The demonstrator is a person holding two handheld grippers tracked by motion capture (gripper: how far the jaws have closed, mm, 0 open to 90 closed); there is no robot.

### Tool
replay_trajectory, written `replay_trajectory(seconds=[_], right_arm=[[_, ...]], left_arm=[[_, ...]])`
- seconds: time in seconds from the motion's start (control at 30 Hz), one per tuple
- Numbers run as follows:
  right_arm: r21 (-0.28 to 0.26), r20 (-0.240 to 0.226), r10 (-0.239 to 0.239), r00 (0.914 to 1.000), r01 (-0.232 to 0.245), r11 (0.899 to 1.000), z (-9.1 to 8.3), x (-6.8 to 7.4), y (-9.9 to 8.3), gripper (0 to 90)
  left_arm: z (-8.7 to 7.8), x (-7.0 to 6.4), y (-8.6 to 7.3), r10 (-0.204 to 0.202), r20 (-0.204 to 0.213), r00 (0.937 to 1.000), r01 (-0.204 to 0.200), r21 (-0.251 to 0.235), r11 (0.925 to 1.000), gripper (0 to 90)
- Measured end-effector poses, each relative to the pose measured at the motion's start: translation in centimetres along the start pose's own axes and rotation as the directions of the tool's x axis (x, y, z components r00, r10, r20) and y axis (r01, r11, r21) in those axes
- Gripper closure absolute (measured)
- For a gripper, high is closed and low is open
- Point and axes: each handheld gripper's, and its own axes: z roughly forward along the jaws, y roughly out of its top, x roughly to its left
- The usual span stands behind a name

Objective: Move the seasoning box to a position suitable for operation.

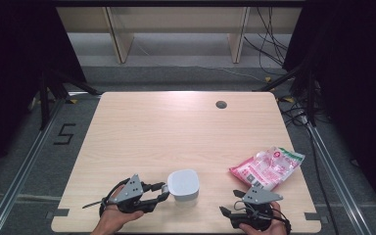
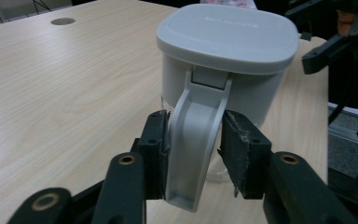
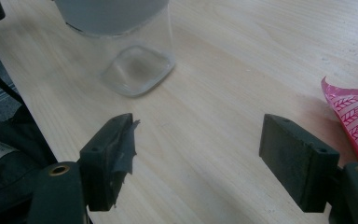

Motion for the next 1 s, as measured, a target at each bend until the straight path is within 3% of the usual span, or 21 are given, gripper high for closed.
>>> replay_trajectory(seconds=[0.1, 0.13, 0.23, 0.53, 0.77, 0.8, 0.9, 0.93, 0.97, 1.0], right_arm=[[-0.003, 0.006, 0.020, 0.9998, -0.020, 1.000, -0.1, 0.2, 0.0, 27.6], [-0.004, 0.018, -0.009, 0.9998, 0.009, 1.000, -0.1, 0.0, 0.0, 27.8], [0.003, 0.011, 0.008, 0.9999, -0.008, 1.000, -0.1, 0.1, 0.0, 27.9], [-0.003, 0.023, -0.015, 0.9996, 0.015, 1.000, -0.1, 0.0, 0.1, 28.2], [-0.005, 0.018, -0.019, 0.9997, 0.019, 1.000, 0.0, 0.0, 0.1, 28.3], [-0.002, 0.004, -0.013, 0.9999, 0.013, 1.000, 0.1, 0.1, 0.2, 28.3], [-0.005, 0.002, -0.013, 0.9999, 0.013, 1.000, 0.1, 0.1, 0.2, 28.7], [-0.001, 0.003, -0.013, 0.9999, 0.013, 1.000, 0.1, 0.0, 0.2, 28.7], [-0.001, 0.001, -0.010, 0.9999, 0.010, 1.000, 0.1, 0.0, 0.2, 28.7], [-0.002, 0.000, -0.005, 1.0000, 0.005, 1.000, 0.1, 0.0, 0.2, 28.7]], left_arm=[[-0.1, -0.7, 0.0, 0.007, 0.016, 0.9998, -0.007, 0.008, 0.9999, 63.4], [-0.1, -0.9, 0.0, 0.004, 0.014, 0.9999, -0.004, 0.009, 0.9999, 62.8], [0.1, -1.1, 0.2, 0.008, 0.015, 0.9999, -0.008, 0.017, 0.9998, 61.8], [0.5, -2.1, 0.4, 0.019, 0.012, 0.9997, -0.020, 0.040, 0.9990, 67.1], [0.9, -2.2, 0.7, -0.015, 0.039, 0.9991, 0.014, 0.014, 0.9998, 64.5], [0.9, -2.3, 0.7, 0.000, 0.017, 0.9999, 0.000, 0.020, 0.9998, 66.1], [1.1, -2.4, 0.7, 0.013, 0.014, 0.9998, -0.014, 0.015, 0.9998, 67.8], [1.3, -2.2, 0.8, 0.040, 0.011, 0.9991, -0.040, 0.006, 0.9992, 68.0], [1.3, -2.5, 0.7, 0.003, 0.004, 1.0000, -0.003, 0.007, 1.0000, 68.0], [1.3, -2.6, 0.7, 0.016, -0.015, 0.9998, -0.016, 0.010, 0.9998, 68.1]])
